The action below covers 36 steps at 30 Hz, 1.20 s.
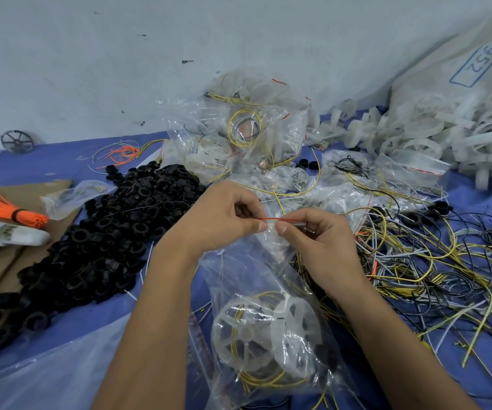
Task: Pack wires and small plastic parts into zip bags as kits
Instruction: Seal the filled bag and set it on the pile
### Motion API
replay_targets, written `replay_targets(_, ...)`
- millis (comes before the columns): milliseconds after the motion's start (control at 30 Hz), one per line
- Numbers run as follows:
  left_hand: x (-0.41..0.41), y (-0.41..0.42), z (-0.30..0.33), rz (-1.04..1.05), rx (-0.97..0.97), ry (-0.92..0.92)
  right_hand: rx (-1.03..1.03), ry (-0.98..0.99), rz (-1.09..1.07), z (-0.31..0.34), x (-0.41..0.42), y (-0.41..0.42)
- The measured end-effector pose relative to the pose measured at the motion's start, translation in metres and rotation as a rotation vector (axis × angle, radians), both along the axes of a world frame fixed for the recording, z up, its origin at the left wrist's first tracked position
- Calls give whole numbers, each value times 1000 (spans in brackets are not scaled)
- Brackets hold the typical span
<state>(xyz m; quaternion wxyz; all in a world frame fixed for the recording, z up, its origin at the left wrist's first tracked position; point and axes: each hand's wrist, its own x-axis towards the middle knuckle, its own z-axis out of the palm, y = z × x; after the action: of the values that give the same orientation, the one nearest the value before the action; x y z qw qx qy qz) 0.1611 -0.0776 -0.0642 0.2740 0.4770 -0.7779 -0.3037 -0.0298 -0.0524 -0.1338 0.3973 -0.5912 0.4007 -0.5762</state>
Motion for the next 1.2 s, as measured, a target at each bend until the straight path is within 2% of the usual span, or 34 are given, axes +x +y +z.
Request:
replay_targets(233, -8, 0, -1, -8, 12, -62, 31, 2, 21, -1, 0, 1)
replay_targets(367, -2, -2, -3, 37, 0, -61, 52, -21, -73, -2, -3, -1)
replay_targets(500, 6, -3, -4, 52, 3, -97, 25, 36, -125, -2, -6, -3)
replay_targets(700, 6, -2, -1, 22, -22, -82, 36, -22, -34, -1, -4, -2)
replay_targets(1033, 10, -4, -5, 45, -15, -78, -2, 90, -91, -4, -6, -5)
replay_targets(1200, 3, -2, -3, 1, -11, -57, -4, 106, 4, -4, -1, -2)
